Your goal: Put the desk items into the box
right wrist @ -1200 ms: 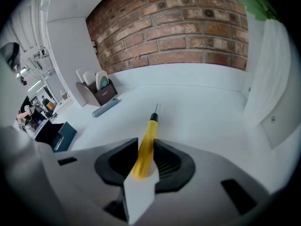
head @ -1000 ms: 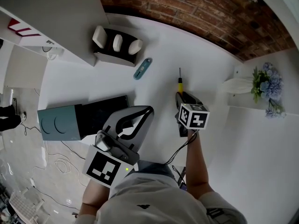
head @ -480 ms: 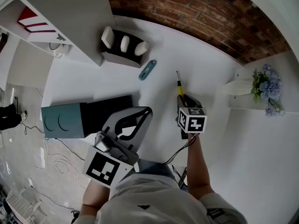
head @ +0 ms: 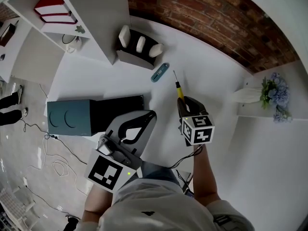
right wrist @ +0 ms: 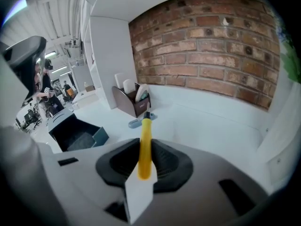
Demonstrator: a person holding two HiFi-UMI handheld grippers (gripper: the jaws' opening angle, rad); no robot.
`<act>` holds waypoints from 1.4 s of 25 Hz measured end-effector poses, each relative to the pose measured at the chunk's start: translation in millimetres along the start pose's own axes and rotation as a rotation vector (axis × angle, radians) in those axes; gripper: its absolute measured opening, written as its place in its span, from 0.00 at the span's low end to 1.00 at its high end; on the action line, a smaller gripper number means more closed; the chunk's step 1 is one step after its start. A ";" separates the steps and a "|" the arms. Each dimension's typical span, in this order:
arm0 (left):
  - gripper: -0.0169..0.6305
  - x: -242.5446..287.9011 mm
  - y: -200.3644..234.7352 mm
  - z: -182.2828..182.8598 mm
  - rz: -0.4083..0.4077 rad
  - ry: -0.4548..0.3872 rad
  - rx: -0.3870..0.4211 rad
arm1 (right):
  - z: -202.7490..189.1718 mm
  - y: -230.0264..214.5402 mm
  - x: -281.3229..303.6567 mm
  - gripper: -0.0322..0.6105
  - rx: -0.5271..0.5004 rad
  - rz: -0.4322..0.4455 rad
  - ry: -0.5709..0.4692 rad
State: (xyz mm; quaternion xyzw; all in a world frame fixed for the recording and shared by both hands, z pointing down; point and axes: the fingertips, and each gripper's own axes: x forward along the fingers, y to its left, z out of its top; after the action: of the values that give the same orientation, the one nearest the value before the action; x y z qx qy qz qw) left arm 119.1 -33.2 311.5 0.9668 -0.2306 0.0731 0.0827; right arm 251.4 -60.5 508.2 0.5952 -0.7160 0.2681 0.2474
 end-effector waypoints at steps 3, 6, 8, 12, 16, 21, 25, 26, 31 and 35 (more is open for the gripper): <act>0.05 -12.1 5.2 1.3 0.030 -0.009 -0.006 | 14.0 21.4 1.0 0.18 -0.033 0.053 -0.029; 0.05 -25.0 11.4 1.9 0.068 -0.018 -0.006 | 27.0 42.4 3.4 0.18 -0.069 0.106 -0.052; 0.05 -34.5 16.3 1.4 0.095 -0.022 -0.009 | 34.6 57.3 4.5 0.18 -0.094 0.142 -0.066; 0.05 -55.1 27.4 0.8 0.151 -0.033 -0.022 | 47.9 89.6 5.8 0.18 -0.148 0.216 -0.088; 0.05 -74.8 39.4 -0.8 0.208 -0.042 -0.030 | 56.5 120.5 8.5 0.18 -0.200 0.290 -0.100; 0.05 -100.0 53.4 -2.8 0.277 -0.060 -0.042 | 58.8 157.4 12.5 0.18 -0.260 0.370 -0.094; 0.05 -119.9 62.1 -5.1 0.329 -0.066 -0.051 | 55.4 184.8 16.2 0.18 -0.321 0.429 -0.072; 0.05 -124.6 64.3 -5.7 0.341 -0.069 -0.053 | 53.7 191.4 17.2 0.18 -0.341 0.444 -0.065; 0.05 -146.6 74.3 -8.4 0.398 -0.082 -0.068 | 42.4 224.8 20.5 0.18 -0.459 0.527 -0.024; 0.05 -161.0 80.3 -9.7 0.436 -0.092 -0.077 | 30.6 243.7 24.6 0.18 -0.535 0.567 0.017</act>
State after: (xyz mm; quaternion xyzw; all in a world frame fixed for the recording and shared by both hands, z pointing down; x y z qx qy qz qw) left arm -60.8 -32.2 302.2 0.8925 -0.4403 0.0363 0.0912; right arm 6.1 -63.0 480.5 0.2857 -0.8947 0.1344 0.3158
